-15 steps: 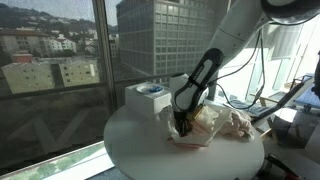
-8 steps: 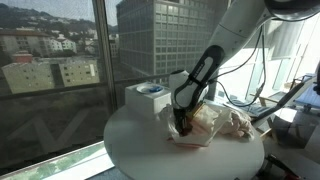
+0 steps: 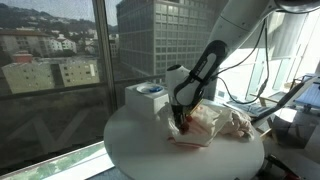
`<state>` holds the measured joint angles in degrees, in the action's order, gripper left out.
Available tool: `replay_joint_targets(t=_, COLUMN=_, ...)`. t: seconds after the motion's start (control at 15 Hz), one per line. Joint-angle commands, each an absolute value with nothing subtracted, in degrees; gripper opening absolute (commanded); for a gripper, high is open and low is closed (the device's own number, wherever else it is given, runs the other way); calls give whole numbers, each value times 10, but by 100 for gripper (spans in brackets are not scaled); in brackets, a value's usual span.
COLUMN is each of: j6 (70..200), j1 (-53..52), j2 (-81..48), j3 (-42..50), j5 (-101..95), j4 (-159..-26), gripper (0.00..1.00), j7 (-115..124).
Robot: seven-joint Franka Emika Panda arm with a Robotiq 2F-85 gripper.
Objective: Remove all the objects from the plastic bag
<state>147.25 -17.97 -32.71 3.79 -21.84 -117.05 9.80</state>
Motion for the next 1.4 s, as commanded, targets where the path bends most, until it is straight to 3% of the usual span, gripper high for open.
replay_joint_targets(t=0.0, j6=1394, j1=-224, j2=-278, j3=73, j5=-263, j4=-1191, gripper=4, j7=184)
replay_joint_targets(t=0.4, j6=1270, j1=-229, j2=-167, j3=38, j5=-296, j4=-1223, gripper=4, j7=276)
replay_joint_targets(t=0.73, j6=1243, j1=-213, j2=-36, j3=1, j5=-340, j4=-1266, gripper=5, j7=373)
replay_joint_targets(t=1.33, j6=1247, j1=-84, j2=204, j3=-49, j5=-325, j4=-1353, gripper=5, j7=486)
